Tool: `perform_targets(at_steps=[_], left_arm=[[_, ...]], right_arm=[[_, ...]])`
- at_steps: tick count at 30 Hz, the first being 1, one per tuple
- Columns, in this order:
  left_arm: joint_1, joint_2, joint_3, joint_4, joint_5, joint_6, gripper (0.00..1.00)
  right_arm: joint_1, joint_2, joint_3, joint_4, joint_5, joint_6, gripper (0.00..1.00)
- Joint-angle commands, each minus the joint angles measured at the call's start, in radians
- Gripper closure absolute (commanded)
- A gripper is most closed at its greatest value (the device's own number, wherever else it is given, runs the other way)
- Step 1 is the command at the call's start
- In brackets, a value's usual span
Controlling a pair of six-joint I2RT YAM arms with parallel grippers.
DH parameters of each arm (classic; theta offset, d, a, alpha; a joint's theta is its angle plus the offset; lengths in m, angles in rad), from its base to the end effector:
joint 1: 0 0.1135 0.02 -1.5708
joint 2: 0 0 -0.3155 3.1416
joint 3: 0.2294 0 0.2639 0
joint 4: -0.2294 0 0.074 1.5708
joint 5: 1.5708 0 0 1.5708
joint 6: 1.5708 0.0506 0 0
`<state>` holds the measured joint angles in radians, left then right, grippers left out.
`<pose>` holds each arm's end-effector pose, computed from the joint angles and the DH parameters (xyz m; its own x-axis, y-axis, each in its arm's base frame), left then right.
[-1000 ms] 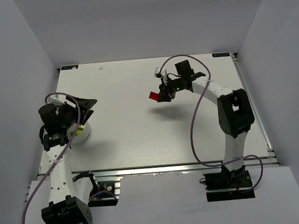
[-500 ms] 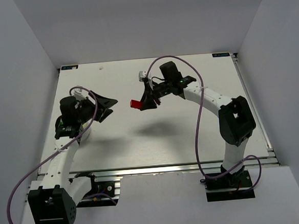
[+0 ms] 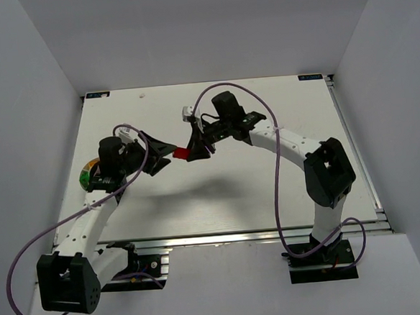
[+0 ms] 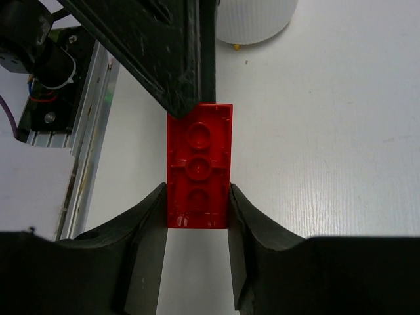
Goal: Sort the legos into containers by color
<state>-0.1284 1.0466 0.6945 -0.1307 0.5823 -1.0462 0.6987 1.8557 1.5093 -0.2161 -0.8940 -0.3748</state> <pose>0.2215 -0.0567 0.3004 -0.7413 -0.6332 -0.2226 -0.1030 0.4351 -0.8945 0.3270 0.3262 0.3291 -0.0477 -0.3395 -0.9394 -0.9943 -0.0740 0.0772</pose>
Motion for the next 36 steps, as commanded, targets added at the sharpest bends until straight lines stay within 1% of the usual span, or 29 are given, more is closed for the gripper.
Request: perform_targets(at_steps=[1, 6, 10, 11, 13, 14, 15, 16, 17, 18, 19, 21, 22, 23, 24, 25, 26, 27, 28, 29, 30, 31, 32, 35, 36], left_arm=[[-0.025, 0.001, -0.004, 0.043, -0.019, -0.014, 0.20], [-0.043, 0.019, 0.000, 0.063, -0.024, -0.025, 0.23], [-0.053, 0.029, 0.002, 0.060, -0.010, -0.023, 0.42], [-0.053, 0.030, 0.000, 0.052, -0.012, -0.020, 0.53], [-0.053, 0.023, 0.002, 0.045, -0.010, -0.018, 0.65], [-0.053, 0.020, 0.000, 0.036, -0.016, -0.014, 0.79], [-0.054, 0.017, 0.003, 0.026, -0.019, -0.009, 0.86], [-0.053, 0.010, 0.016, -0.013, -0.036, 0.000, 0.94], [-0.053, 0.010, 0.029, -0.052, -0.050, 0.033, 1.00], [-0.053, 0.010, 0.048, -0.090, -0.068, 0.054, 1.00], [-0.053, 0.013, 0.090, -0.172, -0.090, 0.073, 1.00], [-0.051, 0.018, 0.150, -0.280, -0.188, 0.147, 1.00], [-0.048, 0.023, 0.184, -0.403, -0.231, 0.178, 1.00], [-0.043, 0.038, 0.257, -0.470, -0.278, 0.227, 1.00], [-0.031, 0.044, 0.296, -0.527, -0.385, 0.247, 1.00], [-0.022, 0.049, 0.330, -0.629, -0.436, 0.267, 1.00], [-0.013, 0.050, 0.392, -0.670, -0.484, 0.299, 1.00], [0.007, 0.052, 0.419, -0.700, -0.565, 0.311, 1.00], [0.018, 0.049, 0.442, -0.751, -0.617, 0.327, 1.00], [0.045, 0.050, 0.488, -0.774, -0.654, 0.350, 1.00], [0.059, 0.053, 0.508, -0.796, -0.715, 0.359, 1.00], [0.079, 0.058, 0.528, -0.835, -0.740, 0.380, 1.00], [0.122, 0.072, 0.562, -0.857, -0.760, 0.390, 1.00], [0.240, 0.095, 0.599, -0.914, -0.802, 0.440, 1.00], [0.259, 0.107, 0.609, -0.920, -0.820, 0.454, 1.00]], right_arm=[[0.022, 0.002, 0.048, 0.035, 0.012, 0.007, 1.00], [0.047, 0.005, 0.054, 0.038, 0.026, 0.001, 1.00], [0.056, 0.005, 0.058, 0.044, 0.047, 0.002, 1.00], [0.056, 0.005, 0.058, 0.046, 0.056, 0.002, 1.00], [0.058, 0.005, 0.055, 0.046, 0.072, 0.001, 0.98], [0.058, 0.005, 0.054, 0.043, 0.076, -0.004, 0.92], [0.058, 0.005, 0.049, 0.043, 0.082, -0.006, 0.84], [0.058, 0.005, 0.046, 0.041, 0.102, -0.007, 0.62], [0.058, 0.005, 0.045, 0.040, 0.110, -0.010, 0.45], [0.058, 0.007, 0.036, 0.038, 0.121, -0.016, 0.21], [0.058, 0.005, 0.029, 0.040, 0.145, -0.019, 0.11], [0.055, -0.001, 0.016, 0.050, 0.182, -0.021, 0.11], [0.053, -0.003, 0.000, 0.057, 0.232, -0.021, 0.11], [0.051, -0.006, -0.012, 0.064, 0.260, -0.019, 0.11], [0.048, -0.016, -0.026, 0.090, 0.283, -0.013, 0.11], [0.045, -0.023, -0.052, 0.099, 0.317, -0.016, 0.11], [0.041, -0.027, -0.061, 0.103, 0.325, -0.022, 0.11], [0.030, -0.033, -0.066, 0.093, 0.326, -0.036, 0.11], [0.024, -0.036, -0.073, 0.086, 0.301, -0.045, 0.14], [0.019, -0.038, -0.074, 0.074, 0.281, -0.055, 0.22], [0.012, -0.038, -0.072, 0.058, 0.261, -0.068, 0.52], [0.009, -0.036, -0.066, 0.026, 0.235, -0.072, 0.82], [0.010, -0.035, -0.058, 0.011, 0.234, -0.067, 1.00], [0.010, -0.044, -0.078, 0.006, 0.225, -0.041, 1.00], [0.010, -0.050, -0.087, 0.009, 0.228, -0.036, 1.00]])
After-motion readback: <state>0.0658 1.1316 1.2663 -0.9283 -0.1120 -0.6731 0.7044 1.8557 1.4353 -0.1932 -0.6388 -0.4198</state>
